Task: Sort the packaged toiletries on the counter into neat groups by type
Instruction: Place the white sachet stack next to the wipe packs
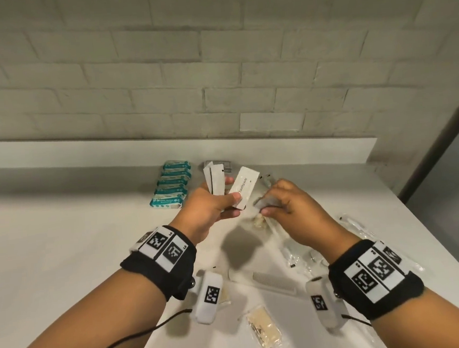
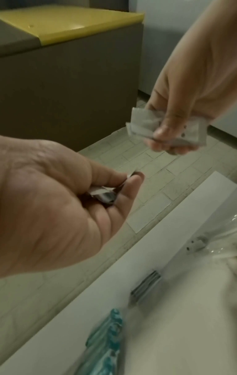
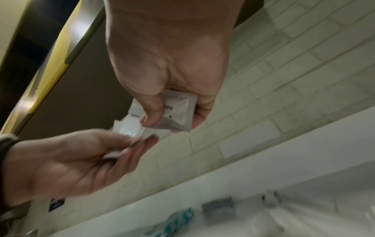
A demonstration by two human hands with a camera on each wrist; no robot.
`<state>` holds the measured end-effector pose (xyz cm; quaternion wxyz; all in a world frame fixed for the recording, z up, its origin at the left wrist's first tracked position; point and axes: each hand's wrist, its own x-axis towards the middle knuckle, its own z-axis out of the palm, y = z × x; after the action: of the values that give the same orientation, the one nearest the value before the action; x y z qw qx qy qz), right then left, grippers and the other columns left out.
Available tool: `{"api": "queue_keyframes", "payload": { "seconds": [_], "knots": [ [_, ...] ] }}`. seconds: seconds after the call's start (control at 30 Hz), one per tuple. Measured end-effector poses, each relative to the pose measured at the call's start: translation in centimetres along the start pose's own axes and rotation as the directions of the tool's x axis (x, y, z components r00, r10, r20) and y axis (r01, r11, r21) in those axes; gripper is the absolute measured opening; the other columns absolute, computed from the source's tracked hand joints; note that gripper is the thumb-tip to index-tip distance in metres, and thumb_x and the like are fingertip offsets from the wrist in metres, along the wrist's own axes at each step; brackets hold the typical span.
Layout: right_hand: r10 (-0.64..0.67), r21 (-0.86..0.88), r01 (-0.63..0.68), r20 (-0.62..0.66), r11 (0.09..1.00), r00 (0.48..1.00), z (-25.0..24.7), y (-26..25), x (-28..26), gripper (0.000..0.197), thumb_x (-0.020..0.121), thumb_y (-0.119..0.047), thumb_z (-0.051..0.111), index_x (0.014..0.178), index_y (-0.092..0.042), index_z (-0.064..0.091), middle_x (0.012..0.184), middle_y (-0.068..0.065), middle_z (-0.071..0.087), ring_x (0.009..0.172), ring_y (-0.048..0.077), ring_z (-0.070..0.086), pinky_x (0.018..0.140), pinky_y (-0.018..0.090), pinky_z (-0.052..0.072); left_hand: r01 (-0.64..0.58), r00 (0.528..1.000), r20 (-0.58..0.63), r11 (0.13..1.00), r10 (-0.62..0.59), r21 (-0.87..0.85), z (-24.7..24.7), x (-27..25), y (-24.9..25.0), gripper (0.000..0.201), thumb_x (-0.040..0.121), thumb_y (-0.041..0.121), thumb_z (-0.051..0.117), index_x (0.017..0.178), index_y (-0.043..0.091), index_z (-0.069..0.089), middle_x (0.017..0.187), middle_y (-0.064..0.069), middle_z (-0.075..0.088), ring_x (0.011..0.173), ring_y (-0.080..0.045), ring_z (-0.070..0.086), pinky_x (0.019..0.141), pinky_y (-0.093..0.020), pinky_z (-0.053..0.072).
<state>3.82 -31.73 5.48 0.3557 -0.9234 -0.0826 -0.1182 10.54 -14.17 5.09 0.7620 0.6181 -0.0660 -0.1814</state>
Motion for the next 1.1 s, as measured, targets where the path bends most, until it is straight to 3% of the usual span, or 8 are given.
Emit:
{"api": "queue_keyframes", "payload": {
  "seconds": [0.2,0.27,0.33,0.5,0.63,0.73,0.9,1.1],
  "knots": [
    [-0.081,-0.391,0.128,0.134,0.912,0.988,-2.7,-2.2,1.5,0.015,0.086,-0.025,0.067,0.093,-0.014,0.060,0.136,-0.006,0.047,0.129,0.015,0.038,0.105,0.028,0.029,-0.035,0.994,0.105,0.944,0.000,0.327,-0.3,0.0,0.5,0.014,0.082,0.004,0.072,0.092,0.011,0.065,0.075,-0.005,0.066,0.060,-0.014,0.063,0.055,-0.024,0.054],
    [0.027,-0.431,0.083,0.241,0.899,0.970,-2.2,-3.1,1.7,0.018,0.087,-0.028,0.065,0.093,-0.022,0.050,0.111,-0.007,0.056,0.111,0.018,0.050,0.083,0.027,0.037,-0.036,0.987,0.160,0.961,-0.009,0.276,0.2,-0.1,0.6,0.012,0.087,0.004,0.066,0.099,0.007,0.064,0.076,-0.007,0.065,0.059,-0.012,0.063,0.054,-0.022,0.053],
    [0.152,-0.280,-0.079,0.252,0.957,0.956,-1.3,-3.0,1.8,0.026,0.088,-0.024,0.065,0.103,-0.023,0.044,0.087,-0.012,0.051,0.081,0.012,0.054,0.061,0.024,0.036,-0.003,0.985,0.168,0.981,-0.031,0.195,0.4,-0.3,0.8,0.011,0.093,0.008,0.059,0.103,0.005,0.062,0.079,-0.009,0.065,0.059,-0.013,0.065,0.054,-0.022,0.054],
    [0.320,0.094,-0.329,0.097,0.940,0.942,0.2,-0.5,1.6,0.037,0.085,-0.018,0.069,0.116,-0.018,0.050,0.092,0.001,0.062,0.075,0.015,0.056,0.062,0.026,0.043,0.197,0.959,0.222,0.977,-0.174,-0.086,-0.9,-0.6,0.8,0.031,0.099,0.013,0.037,0.118,0.003,0.060,0.104,-0.019,0.069,0.087,-0.031,0.070,0.075,-0.035,0.059],
    [0.287,0.639,-0.287,0.107,0.714,0.952,-0.2,-0.6,1.5,0.022,0.088,-0.006,0.065,0.108,-0.009,0.058,0.085,0.003,0.067,0.075,0.017,0.064,0.065,0.028,0.051,0.148,0.947,0.275,0.986,-0.165,0.082,-0.9,-1.2,0.7,0.026,0.100,0.014,0.045,0.118,0.006,0.062,0.109,-0.019,0.071,0.089,-0.031,0.071,0.072,-0.032,0.060],
    [0.223,0.768,-0.263,0.160,0.584,0.962,-0.3,-1.5,2.0,0.020,0.086,0.000,0.063,0.106,-0.001,0.062,0.084,0.009,0.069,0.072,0.017,0.066,0.065,0.024,0.053,0.108,0.944,0.291,0.979,-0.155,0.170,-0.2,-1.4,0.4,0.027,0.097,0.023,0.051,0.115,0.007,0.063,0.096,-0.015,0.073,0.076,-0.024,0.072,0.060,-0.025,0.057],
    [0.086,0.572,0.007,-0.136,0.820,0.987,-0.8,-1.4,2.4,0.017,0.077,0.005,0.071,0.089,-0.006,0.070,0.086,0.010,0.055,0.074,0.006,0.056,0.066,0.018,0.047,0.136,0.950,0.264,0.981,-0.169,0.136,-0.1,-0.9,0.5,0.053,0.097,0.050,0.034,0.117,0.010,0.062,0.099,-0.018,0.071,0.073,-0.022,0.070,0.059,-0.024,0.057],
    [-0.082,0.225,0.090,-0.045,0.970,0.996,-0.1,1.0,1.2,0.030,0.073,0.017,0.070,0.081,-0.011,0.077,0.081,-0.003,0.046,0.078,0.015,0.059,0.073,0.022,0.056,0.132,0.985,0.131,0.980,-0.112,-0.151,-1.3,0.3,0.6,0.028,0.091,-0.003,0.055,0.116,0.008,0.064,0.090,-0.012,0.066,0.070,-0.019,0.065,0.063,-0.022,0.059]
  ]
}}
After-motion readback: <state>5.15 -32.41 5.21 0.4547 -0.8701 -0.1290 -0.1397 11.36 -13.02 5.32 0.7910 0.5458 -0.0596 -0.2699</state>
